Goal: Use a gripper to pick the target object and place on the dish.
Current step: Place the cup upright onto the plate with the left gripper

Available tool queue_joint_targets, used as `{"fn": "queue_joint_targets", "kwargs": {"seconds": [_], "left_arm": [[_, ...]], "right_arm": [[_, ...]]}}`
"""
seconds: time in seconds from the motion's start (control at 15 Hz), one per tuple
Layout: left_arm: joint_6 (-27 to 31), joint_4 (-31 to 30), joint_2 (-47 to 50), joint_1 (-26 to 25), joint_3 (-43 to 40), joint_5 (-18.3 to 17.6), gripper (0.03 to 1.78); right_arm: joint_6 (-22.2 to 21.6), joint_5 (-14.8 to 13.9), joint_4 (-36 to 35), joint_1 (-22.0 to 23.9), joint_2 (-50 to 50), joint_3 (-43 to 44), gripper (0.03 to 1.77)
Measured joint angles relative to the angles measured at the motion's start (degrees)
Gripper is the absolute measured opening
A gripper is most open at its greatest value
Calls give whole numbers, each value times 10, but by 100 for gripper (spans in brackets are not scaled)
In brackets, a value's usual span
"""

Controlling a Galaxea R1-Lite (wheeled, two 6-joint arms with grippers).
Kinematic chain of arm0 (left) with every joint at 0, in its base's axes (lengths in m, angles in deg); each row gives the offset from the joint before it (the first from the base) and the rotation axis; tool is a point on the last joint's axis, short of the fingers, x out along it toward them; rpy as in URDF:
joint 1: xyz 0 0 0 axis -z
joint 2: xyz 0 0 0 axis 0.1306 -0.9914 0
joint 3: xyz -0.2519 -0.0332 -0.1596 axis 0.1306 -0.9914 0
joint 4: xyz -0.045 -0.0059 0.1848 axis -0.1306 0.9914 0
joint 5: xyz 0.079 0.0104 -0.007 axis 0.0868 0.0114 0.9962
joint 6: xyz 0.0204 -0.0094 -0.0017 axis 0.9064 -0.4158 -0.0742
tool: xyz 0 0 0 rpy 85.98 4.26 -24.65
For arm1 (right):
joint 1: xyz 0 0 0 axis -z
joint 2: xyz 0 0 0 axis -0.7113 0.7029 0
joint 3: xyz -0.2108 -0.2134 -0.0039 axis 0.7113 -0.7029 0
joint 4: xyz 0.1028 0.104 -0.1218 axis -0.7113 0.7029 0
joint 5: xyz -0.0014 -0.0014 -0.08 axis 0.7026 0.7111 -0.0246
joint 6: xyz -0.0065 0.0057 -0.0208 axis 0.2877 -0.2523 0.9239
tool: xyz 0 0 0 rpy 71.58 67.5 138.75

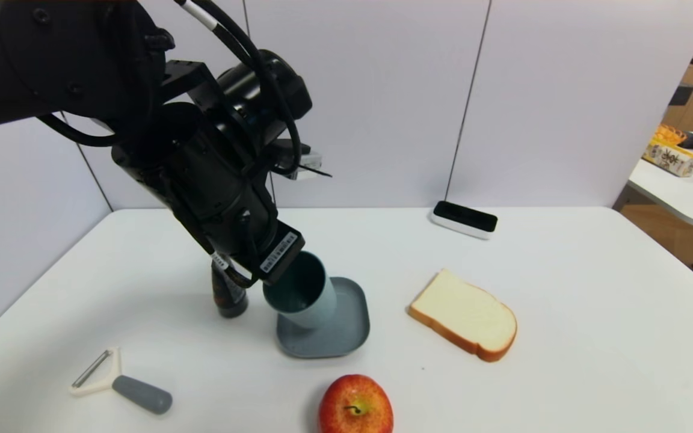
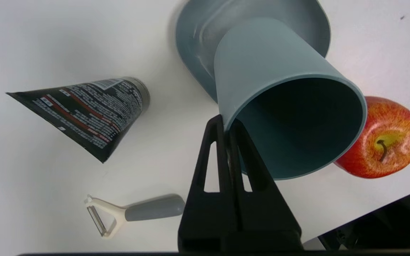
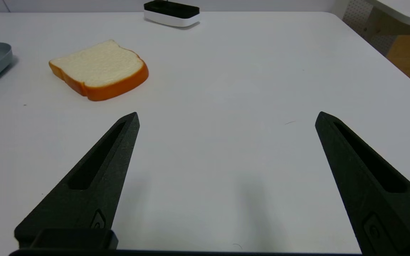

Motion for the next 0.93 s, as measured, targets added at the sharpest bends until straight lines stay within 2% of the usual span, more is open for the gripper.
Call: {"fn": "queue_joint_targets", "kwargs": {"seconds": [0.13, 0.47, 0.73, 0.93], "left_arm": [[1, 19, -6, 3, 0, 0, 6], [4, 19, -27, 4, 6, 2, 6], [8, -38, -55, 6, 9, 1, 6], [8, -55, -77, 7, 10, 1, 6]], "right_arm": [[0, 0, 0, 0, 0, 0, 171], [0, 0, 0, 0, 0, 0, 171], [0, 0, 0, 0, 0, 0, 171], [0, 0, 0, 0, 0, 0, 171]]}}
